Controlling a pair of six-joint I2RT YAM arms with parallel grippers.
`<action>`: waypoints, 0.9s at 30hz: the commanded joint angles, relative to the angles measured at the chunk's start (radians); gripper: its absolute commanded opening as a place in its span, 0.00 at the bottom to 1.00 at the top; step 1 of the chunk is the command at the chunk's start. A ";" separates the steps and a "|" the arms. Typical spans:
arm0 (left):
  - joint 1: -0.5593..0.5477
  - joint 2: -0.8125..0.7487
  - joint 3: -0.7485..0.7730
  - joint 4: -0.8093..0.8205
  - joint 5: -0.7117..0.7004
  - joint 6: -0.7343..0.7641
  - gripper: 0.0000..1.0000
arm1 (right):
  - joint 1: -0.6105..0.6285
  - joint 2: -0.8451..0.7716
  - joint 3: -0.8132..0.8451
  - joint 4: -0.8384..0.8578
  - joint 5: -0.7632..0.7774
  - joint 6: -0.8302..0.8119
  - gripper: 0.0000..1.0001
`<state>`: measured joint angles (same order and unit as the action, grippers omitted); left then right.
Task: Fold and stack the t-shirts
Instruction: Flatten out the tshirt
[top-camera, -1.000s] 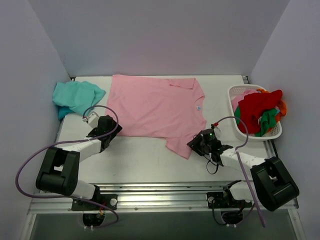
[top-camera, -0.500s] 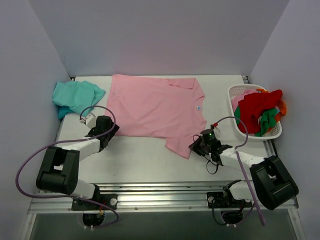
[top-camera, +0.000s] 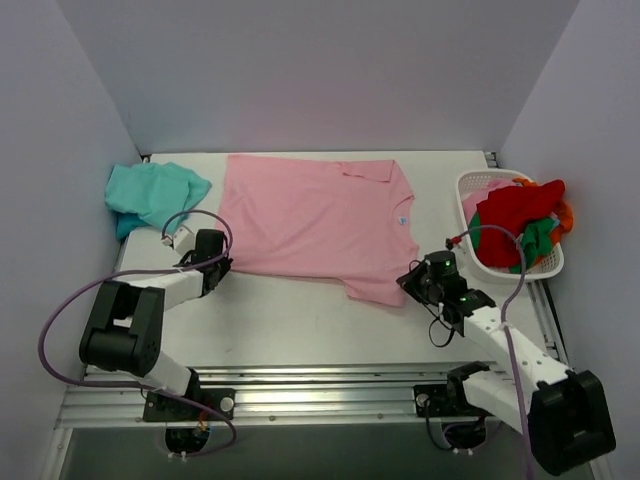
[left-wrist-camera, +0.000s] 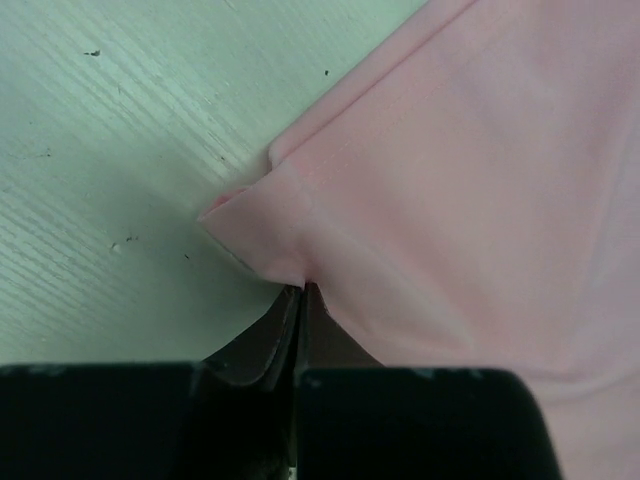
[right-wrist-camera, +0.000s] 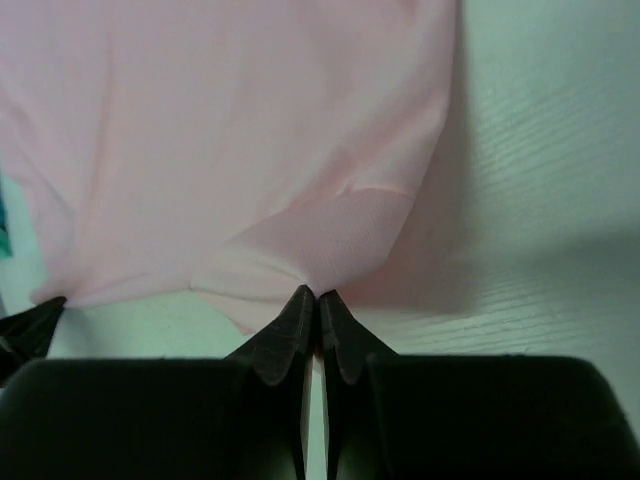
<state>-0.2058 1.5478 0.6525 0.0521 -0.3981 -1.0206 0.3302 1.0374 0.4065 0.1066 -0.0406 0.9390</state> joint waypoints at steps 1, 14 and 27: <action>0.000 -0.117 0.006 -0.012 -0.002 0.046 0.02 | -0.052 -0.184 0.127 -0.224 0.072 -0.101 0.00; -0.202 -0.871 0.335 -0.616 -0.085 0.272 0.02 | -0.059 -0.471 0.780 -0.711 0.257 -0.250 0.00; -0.202 -0.870 0.892 -0.748 0.119 0.422 0.02 | -0.059 -0.327 1.462 -0.843 0.301 -0.310 0.00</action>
<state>-0.4232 0.6624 1.4818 -0.6243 -0.2199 -0.6804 0.2821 0.6682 1.7863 -0.7158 0.1307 0.6781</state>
